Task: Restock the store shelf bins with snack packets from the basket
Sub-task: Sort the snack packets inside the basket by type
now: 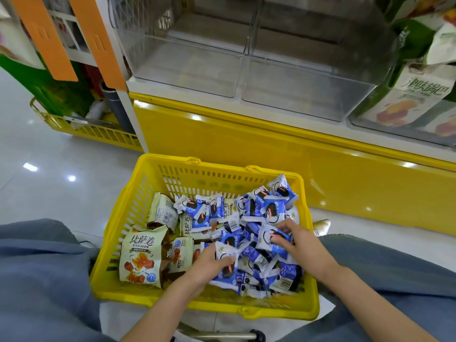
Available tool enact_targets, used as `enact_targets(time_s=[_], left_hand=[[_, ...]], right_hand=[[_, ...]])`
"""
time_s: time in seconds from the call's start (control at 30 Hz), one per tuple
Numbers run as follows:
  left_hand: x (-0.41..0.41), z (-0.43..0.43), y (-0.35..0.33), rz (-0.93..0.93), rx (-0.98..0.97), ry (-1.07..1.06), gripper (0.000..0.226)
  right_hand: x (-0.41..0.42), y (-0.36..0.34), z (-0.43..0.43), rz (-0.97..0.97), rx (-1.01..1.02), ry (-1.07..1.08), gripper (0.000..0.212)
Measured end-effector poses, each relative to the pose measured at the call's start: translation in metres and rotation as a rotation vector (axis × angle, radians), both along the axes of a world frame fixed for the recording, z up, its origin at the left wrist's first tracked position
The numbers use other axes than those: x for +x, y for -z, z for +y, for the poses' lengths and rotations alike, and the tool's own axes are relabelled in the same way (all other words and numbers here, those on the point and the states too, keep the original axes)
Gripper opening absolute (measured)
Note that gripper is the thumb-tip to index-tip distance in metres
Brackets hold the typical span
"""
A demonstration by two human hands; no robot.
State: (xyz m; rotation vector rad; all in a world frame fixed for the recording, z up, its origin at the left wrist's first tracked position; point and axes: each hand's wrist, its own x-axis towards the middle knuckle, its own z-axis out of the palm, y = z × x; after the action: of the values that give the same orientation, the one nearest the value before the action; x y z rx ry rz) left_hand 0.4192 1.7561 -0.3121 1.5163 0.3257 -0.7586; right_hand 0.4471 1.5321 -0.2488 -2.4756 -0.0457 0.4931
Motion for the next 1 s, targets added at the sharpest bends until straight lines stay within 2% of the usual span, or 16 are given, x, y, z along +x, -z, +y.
enact_targets(time_s=[0.07,0.13,0.27,0.4,0.47,0.53,0.63,0.77,0.83,0.9,0.93,1.0], left_hand=[[0.005,-0.017,0.001,0.015,-0.048,-0.165,0.013],[0.01,-0.036,0.001,0.0,0.019,-0.199,0.015],[0.019,-0.058,0.011,-0.156,0.323,-0.014,0.036],[0.023,-0.053,0.015,-0.141,0.405,0.149,0.04],[0.025,-0.044,0.014,-0.216,0.488,0.212,0.044],[0.028,-0.028,0.003,-0.388,0.614,0.264,0.045],[0.041,0.006,-0.023,-0.661,0.653,0.213,0.038],[0.067,0.069,-0.06,-0.832,0.78,-0.078,0.031],[0.079,0.103,-0.065,-0.813,0.905,-0.212,0.03],[0.084,0.134,-0.059,-0.718,1.017,-0.251,0.032],[0.083,0.148,-0.053,-0.651,1.025,-0.257,0.033],[0.075,0.166,-0.038,-0.541,0.909,-0.298,0.032]], right_hand=[[0.002,0.002,-0.005,-0.02,-0.119,-0.007,0.022],[0.001,0.004,-0.006,0.001,-0.271,-0.053,0.021],[0.001,0.011,-0.004,-0.08,-0.479,-0.213,0.03],[0.003,0.008,0.0,-0.095,-0.603,-0.322,0.033],[0.001,0.003,0.007,-0.151,-0.656,-0.321,0.034],[0.002,-0.008,0.02,-0.306,-0.5,-0.255,0.025],[0.008,-0.017,0.044,-0.461,-0.187,-0.238,0.013],[0.039,0.008,0.088,-0.267,-0.076,-0.307,0.027],[0.06,0.031,0.114,-0.144,-0.072,-0.313,0.034],[0.077,0.054,0.14,-0.028,-0.084,-0.302,0.04],[0.085,0.066,0.152,0.019,-0.099,-0.304,0.043],[0.099,0.088,0.173,0.107,-0.134,-0.317,0.048]])
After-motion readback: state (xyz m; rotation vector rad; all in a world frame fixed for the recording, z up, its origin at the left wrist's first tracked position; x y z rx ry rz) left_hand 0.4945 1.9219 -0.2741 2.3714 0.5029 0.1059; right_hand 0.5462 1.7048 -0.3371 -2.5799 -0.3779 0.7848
